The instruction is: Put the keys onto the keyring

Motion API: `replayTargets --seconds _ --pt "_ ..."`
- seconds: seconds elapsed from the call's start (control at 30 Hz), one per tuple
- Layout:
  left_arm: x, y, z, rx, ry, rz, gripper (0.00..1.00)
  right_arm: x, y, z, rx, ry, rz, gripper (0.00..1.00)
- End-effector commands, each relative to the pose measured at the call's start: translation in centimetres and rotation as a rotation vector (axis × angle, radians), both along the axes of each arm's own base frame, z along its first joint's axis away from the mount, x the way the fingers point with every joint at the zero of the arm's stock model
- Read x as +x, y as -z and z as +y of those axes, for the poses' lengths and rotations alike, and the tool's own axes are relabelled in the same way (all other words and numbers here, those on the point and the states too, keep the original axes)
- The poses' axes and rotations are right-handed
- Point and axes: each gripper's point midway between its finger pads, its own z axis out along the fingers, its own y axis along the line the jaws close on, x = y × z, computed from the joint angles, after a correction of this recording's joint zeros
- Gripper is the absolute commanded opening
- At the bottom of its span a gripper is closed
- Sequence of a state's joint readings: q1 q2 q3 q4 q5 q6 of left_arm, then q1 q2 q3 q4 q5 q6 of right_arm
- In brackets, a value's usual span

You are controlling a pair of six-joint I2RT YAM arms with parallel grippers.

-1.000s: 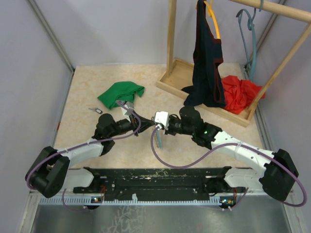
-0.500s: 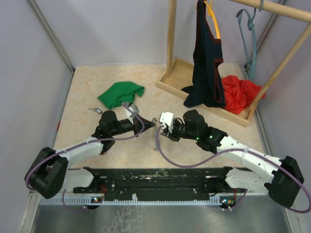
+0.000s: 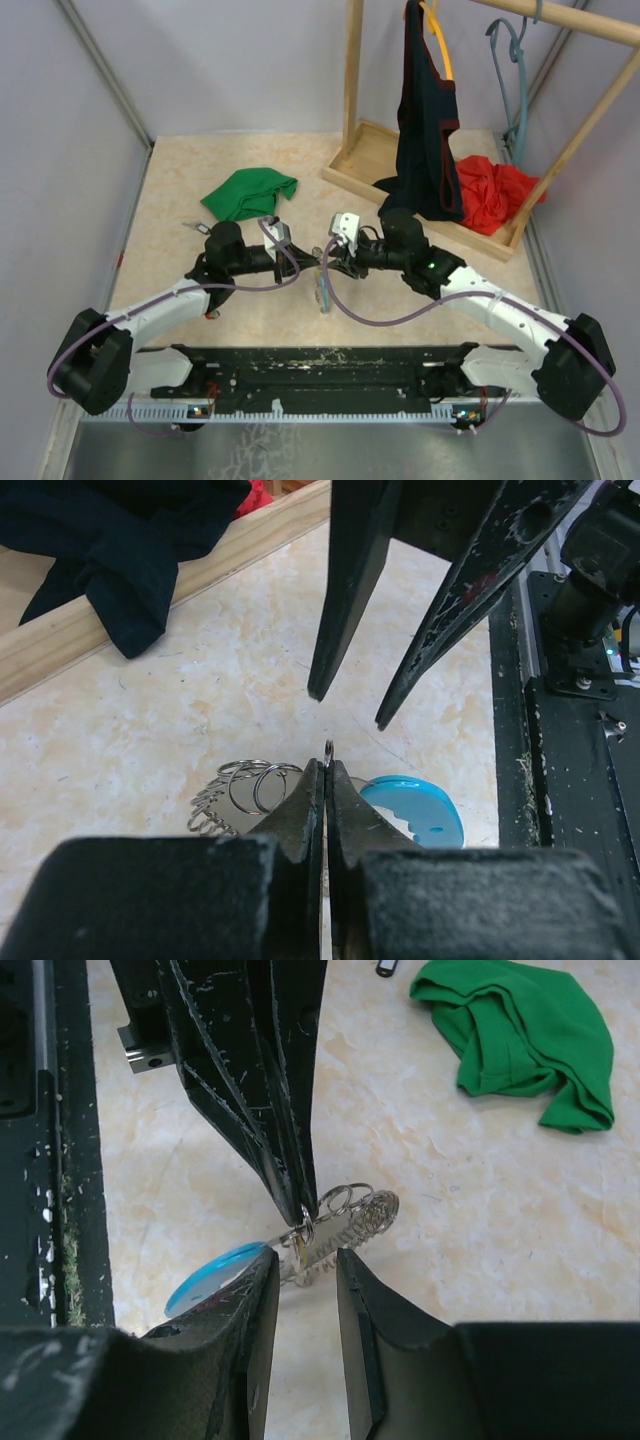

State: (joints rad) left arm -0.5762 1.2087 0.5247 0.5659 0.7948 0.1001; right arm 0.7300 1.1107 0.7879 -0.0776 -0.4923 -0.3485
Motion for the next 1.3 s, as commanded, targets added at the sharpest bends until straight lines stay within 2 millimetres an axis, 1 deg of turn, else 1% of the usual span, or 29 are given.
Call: replayTargets --seconds 0.0,0.23,0.4,0.47,0.53,0.57,0.63,0.7,0.77,0.83,0.97,1.07,1.13,1.2,1.27 --pt "-0.5 -2.2 -0.4 -0.026 0.062 -0.082 0.00 0.6 -3.0 1.8 0.070 -0.096 -0.078 0.30" --pt "-1.1 -2.2 -0.6 -0.028 0.104 -0.088 0.00 1.2 -2.0 2.2 0.059 -0.117 -0.096 0.29" --pt "-1.3 -2.1 -0.8 -0.028 0.120 -0.087 0.00 0.7 -1.3 2.6 0.051 -0.176 -0.085 0.26" --pt "-1.3 -2.1 -0.7 -0.028 0.114 -0.089 0.00 0.5 -1.0 2.7 0.043 -0.193 -0.076 0.22" --pt "-1.2 -2.1 -0.7 -0.028 0.111 -0.086 0.00 0.2 -0.9 2.7 0.040 -0.208 -0.071 0.16" --pt "-1.2 -2.1 -0.8 -0.029 0.109 -0.081 0.00 0.1 -0.9 2.6 0.040 -0.212 -0.072 0.12" --pt "-1.1 -2.0 -0.8 -0.030 0.101 -0.068 0.00 -0.1 -0.9 2.7 0.040 -0.221 -0.074 0.00" --pt "-0.8 -2.0 -0.7 -0.037 0.074 -0.048 0.06 0.0 -1.0 2.6 0.037 -0.222 -0.080 0.00" --pt "-0.4 -2.0 -0.4 -0.042 0.025 -0.022 0.17 0.0 -1.1 2.6 0.034 -0.219 -0.091 0.00" --pt "0.5 -1.9 0.1 -0.053 -0.060 0.019 0.26 0.2 -1.1 2.5 0.030 -0.212 -0.100 0.00" --pt "1.4 -1.8 1.4 -0.097 -0.201 0.147 0.35 0.2 -1.2 2.4 0.032 -0.214 -0.115 0.00" --pt "1.0 -1.7 2.0 -0.149 -0.237 0.233 0.39 0.1 -1.2 2.4 0.035 -0.219 -0.122 0.00" --pt "0.8 -1.2 2.4 -0.172 -0.257 0.293 0.41 0.0 -1.2 2.4 0.037 -0.224 -0.126 0.00" --pt "0.4 -0.5 2.6 -0.195 -0.259 0.355 0.42 0.0 -1.2 2.4 0.036 -0.228 -0.127 0.00" --pt "0.2 -0.2 2.6 -0.227 -0.247 0.410 0.42 -0.1 -1.2 2.4 0.036 -0.232 -0.130 0.00"
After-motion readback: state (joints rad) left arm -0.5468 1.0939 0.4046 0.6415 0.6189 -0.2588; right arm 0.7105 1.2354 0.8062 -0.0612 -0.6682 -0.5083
